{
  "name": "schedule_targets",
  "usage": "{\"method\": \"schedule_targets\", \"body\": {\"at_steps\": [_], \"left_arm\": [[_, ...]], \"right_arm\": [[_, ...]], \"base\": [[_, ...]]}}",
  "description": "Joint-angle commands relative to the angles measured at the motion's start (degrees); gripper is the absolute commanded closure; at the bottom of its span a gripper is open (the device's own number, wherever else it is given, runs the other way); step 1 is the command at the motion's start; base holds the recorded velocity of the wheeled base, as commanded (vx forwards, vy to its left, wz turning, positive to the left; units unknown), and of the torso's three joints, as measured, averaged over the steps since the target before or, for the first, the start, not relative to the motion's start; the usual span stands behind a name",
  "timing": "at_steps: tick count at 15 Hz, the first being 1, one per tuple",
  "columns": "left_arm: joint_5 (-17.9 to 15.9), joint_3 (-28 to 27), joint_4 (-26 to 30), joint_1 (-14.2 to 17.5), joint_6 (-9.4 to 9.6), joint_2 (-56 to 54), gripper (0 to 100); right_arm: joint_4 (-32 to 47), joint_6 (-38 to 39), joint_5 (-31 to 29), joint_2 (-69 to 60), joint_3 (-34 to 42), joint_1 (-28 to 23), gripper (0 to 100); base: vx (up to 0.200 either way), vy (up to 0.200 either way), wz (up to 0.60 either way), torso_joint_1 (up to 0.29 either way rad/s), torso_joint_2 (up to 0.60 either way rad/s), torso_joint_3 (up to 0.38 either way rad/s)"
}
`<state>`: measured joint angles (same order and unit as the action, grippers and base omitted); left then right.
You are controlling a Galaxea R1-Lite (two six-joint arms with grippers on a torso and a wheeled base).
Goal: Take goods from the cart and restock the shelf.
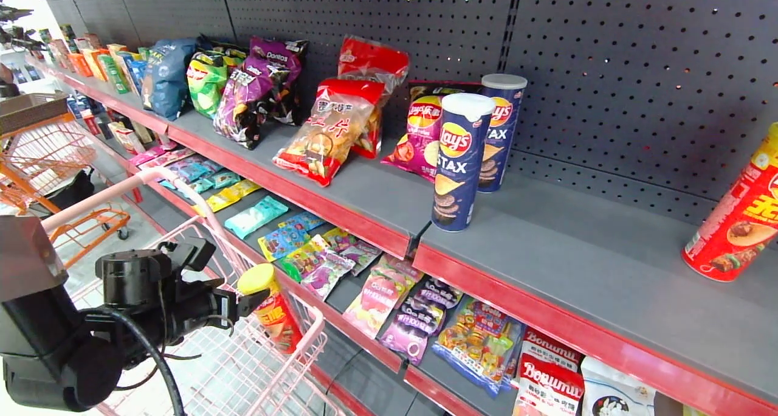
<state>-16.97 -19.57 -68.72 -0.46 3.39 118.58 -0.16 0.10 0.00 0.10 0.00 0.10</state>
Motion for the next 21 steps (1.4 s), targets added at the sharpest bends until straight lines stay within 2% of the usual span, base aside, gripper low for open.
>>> {"method": "schedule_targets", "body": {"at_steps": [1,7,13,21], "left_arm": [[-0.61,-0.21,-0.19,-0.06,0.04,2.54,0],[-1.66,-2.41,-0.63,1.25,0.21,5.08,0],[-1.75,-2.85,-6.6,1.08,0.13,10.71,0],[-1.93,-5.57,-8.8,1.08,0.04,15.37,0]], "right_arm": [[-0.02,0.08,0.09,-0.01,0.0,0.08,0],[-0.02,0.08,0.09,-0.01,0.0,0.08,0],[-0.02,0.08,0.09,-0.01,0.0,0.08,0],[-0.02,-0.01,0.09,-0.01,0.0,-0.01,0]], "base": [[0.0,0.0,0.0,0.0,0.0,0.0],[0.0,0.0,0.0,0.0,0.0,0.0],[0.0,0.0,0.0,0.0,0.0,0.0],[0.0,0.0,0.0,0.0,0.0,0.0]]}}
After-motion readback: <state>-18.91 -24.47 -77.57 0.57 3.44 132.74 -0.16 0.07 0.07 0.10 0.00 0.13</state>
